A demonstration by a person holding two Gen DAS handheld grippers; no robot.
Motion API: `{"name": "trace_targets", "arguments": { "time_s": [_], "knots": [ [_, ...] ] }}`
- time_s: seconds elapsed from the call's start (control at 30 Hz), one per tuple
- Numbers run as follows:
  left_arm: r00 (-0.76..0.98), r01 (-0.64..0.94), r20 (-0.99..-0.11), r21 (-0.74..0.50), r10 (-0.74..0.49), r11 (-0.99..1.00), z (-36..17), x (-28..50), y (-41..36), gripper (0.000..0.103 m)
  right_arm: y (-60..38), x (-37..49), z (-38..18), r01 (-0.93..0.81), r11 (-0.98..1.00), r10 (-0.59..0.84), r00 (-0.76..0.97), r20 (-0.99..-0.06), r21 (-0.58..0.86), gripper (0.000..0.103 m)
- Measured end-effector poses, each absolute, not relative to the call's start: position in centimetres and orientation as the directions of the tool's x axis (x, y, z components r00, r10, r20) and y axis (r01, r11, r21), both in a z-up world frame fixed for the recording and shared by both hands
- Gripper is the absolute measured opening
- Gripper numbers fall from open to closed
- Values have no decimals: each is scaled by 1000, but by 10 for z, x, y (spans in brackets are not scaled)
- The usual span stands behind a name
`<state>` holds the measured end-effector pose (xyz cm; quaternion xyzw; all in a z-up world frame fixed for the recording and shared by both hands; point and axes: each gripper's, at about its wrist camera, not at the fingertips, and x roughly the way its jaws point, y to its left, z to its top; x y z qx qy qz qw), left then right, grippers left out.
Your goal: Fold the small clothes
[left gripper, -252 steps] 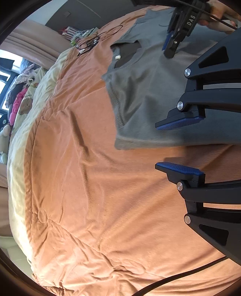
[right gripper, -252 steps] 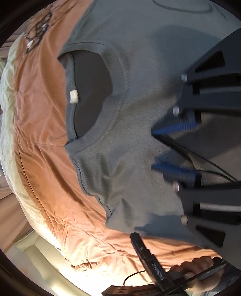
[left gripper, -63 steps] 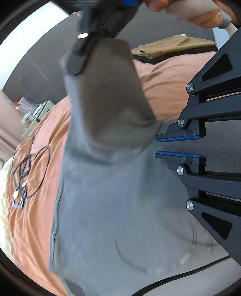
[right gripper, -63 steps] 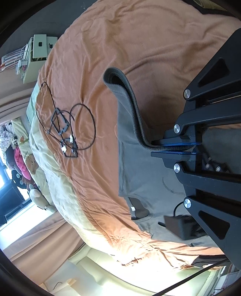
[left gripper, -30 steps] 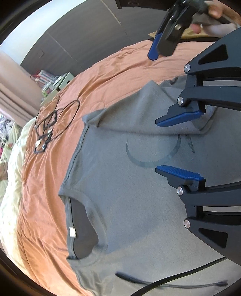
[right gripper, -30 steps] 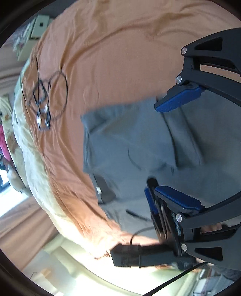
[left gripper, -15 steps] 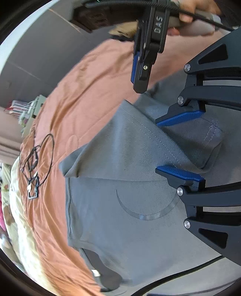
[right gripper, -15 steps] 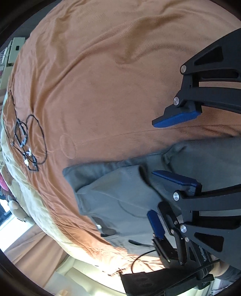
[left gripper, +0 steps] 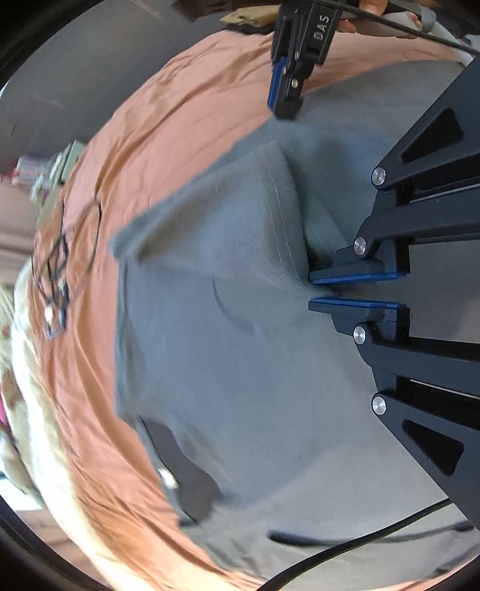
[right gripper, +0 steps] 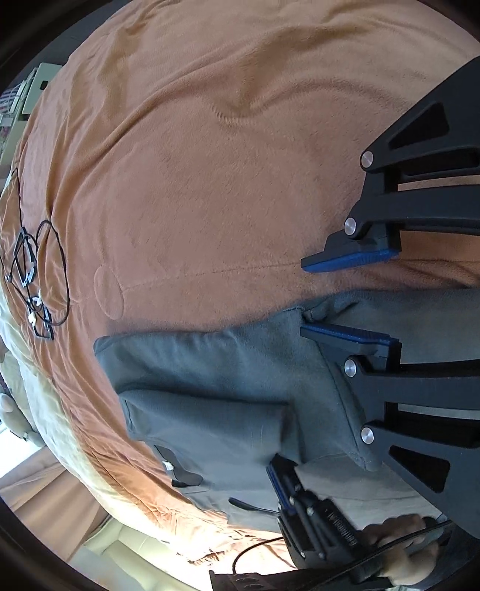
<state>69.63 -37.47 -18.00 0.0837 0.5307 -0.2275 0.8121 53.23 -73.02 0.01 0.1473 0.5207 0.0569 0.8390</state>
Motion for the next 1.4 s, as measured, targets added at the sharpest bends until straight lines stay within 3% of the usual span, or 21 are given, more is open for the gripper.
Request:
{"name": "trace_targets", "arguments": {
  "time_s": [0.13, 0.27, 0.33, 0.4, 0.47, 0.87, 0.93, 0.97, 1.0, 1.03, 1.4],
  "knots": [
    [332, 387, -909, -113, -253, 915, -175, 706, -346, 8, -730, 530, 2, 72, 949, 244, 443, -863, 306, 26],
    [363, 363, -881, -165, -303, 917, -155, 710, -336, 14, -728, 529, 8, 74, 951, 241, 435, -868, 301, 26],
    [369, 384, -861, -202, -350, 901, -144, 709, -344, 28, -730, 527, 11, 72, 946, 254, 440, -862, 316, 26],
    [376, 424, -843, -212, -384, 880, -137, 704, -358, 54, -732, 526, 14, 71, 939, 270, 450, -851, 335, 26],
    [376, 467, -833, -207, -405, 860, -133, 697, -374, 63, -735, 526, 17, 68, 935, 282, 457, -844, 349, 26],
    [370, 514, -840, -170, -397, 841, -149, 690, -448, 64, -755, 512, 31, 58, 933, 282, 496, -821, 356, 26],
    [391, 500, -849, -127, -354, 857, -152, 691, -455, 62, -757, 509, 32, 55, 932, 286, 500, -818, 359, 26],
    [386, 498, -854, -126, -349, 858, -155, 691, -457, 46, -757, 508, 33, 53, 932, 287, 501, -817, 359, 26],
    [368, 493, -867, -124, -335, 861, -159, 693, -459, 19, -756, 508, 33, 50, 931, 289, 501, -816, 361, 26],
    [361, 487, -876, -116, -320, 865, -161, 695, -459, 7, -756, 507, 33, 49, 930, 292, 502, -814, 363, 26],
    [432, 476, -870, -6, -240, 879, -127, 720, -415, 3, -746, 520, 22, 26, 924, 320, 492, -810, 381, 26]
  ]
}}
